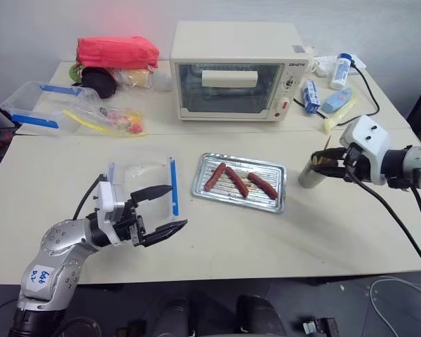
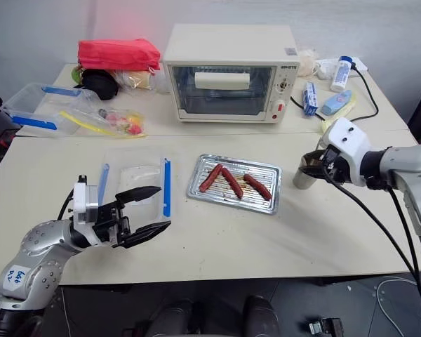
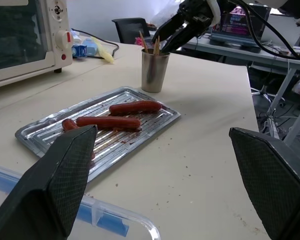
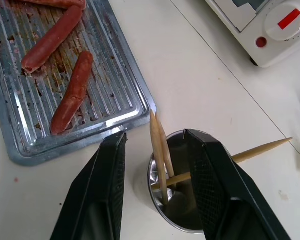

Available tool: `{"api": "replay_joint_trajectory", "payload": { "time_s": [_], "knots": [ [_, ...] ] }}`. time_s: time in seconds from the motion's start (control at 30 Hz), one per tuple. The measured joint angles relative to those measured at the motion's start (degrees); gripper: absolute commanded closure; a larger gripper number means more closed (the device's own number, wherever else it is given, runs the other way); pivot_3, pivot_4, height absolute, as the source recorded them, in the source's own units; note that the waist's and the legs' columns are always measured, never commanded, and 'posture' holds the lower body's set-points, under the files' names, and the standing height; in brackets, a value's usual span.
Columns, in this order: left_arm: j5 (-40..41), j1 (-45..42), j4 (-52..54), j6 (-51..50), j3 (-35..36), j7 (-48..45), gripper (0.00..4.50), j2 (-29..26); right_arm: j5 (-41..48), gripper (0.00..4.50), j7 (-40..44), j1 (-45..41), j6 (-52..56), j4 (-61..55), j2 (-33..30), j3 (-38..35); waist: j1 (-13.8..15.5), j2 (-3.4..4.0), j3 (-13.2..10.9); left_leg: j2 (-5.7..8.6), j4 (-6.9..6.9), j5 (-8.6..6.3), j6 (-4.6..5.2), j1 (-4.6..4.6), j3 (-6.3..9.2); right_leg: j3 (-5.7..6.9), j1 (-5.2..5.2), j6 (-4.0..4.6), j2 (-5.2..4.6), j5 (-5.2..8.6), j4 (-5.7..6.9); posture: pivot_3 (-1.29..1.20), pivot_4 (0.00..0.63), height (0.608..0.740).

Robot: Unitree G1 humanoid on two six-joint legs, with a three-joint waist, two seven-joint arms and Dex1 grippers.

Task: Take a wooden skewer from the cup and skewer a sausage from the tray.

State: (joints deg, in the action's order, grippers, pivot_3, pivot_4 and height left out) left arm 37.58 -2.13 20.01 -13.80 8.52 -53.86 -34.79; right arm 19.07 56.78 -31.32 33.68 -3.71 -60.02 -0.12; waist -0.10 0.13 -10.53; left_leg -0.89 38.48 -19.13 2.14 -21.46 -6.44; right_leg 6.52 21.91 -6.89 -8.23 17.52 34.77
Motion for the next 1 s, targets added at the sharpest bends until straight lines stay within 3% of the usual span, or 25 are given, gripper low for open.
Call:
{"api": "replay_joint_trajectory", "payload": {
  "time_s": [0.13,0.7,0.8,0.9,1.0],
  "knots": [
    [-0.3,-0.1,0.0,0.2,0.0,0.0,0.0,0.0,-0.1,4.46,-0.1,0.0,0.0,0.0,0.1,-0.1,0.0,0.0,0.0,0.0,0.0,0.0,0.0,0.0,0.0,0.0,0.0,0.0,0.0,0.0,0.0,0.0,0.15,0.74],
    [-1.7,-0.2,-0.7,2.2,0.0,-0.9,0.0,0.9,0.0,4.46,0.5,-0.8,0.1,1.8,0.1,-0.4,0.0,0.0,0.0,-0.01,0.01,0.0,0.0,0.0,0.0,0.0,-0.01,0.0,-0.01,0.0,0.0,0.0,0.15,0.74],
    [-1.8,-0.2,-0.8,2.6,0.0,-1.0,0.0,1.1,0.3,3.74,0.4,-0.8,0.7,1.7,0.1,-0.4,0.0,0.0,0.0,-0.01,0.01,0.0,0.0,0.01,0.0,0.0,-0.01,0.0,-0.01,0.0,0.0,0.0,0.15,0.74],
    [-1.9,-0.2,-1.0,3.0,0.0,-1.1,0.0,1.1,0.2,2.68,-0.1,-0.3,-0.1,1.7,0.4,-0.6,0.0,0.0,0.0,-0.01,0.01,0.0,0.0,0.01,0.0,0.0,-0.01,0.0,-0.01,0.0,0.0,0.0,0.15,0.74],
    [-1.9,-0.1,-1.1,3.3,0.0,-1.3,0.0,1.1,-0.4,2.54,-0.3,0.3,-3.2,1.7,0.8,-0.8,0.0,0.0,0.0,-0.01,0.01,0.0,0.0,0.01,-0.01,0.01,-0.01,0.0,0.03,0.0,0.0,0.0,0.15,0.74]
  ]
}}
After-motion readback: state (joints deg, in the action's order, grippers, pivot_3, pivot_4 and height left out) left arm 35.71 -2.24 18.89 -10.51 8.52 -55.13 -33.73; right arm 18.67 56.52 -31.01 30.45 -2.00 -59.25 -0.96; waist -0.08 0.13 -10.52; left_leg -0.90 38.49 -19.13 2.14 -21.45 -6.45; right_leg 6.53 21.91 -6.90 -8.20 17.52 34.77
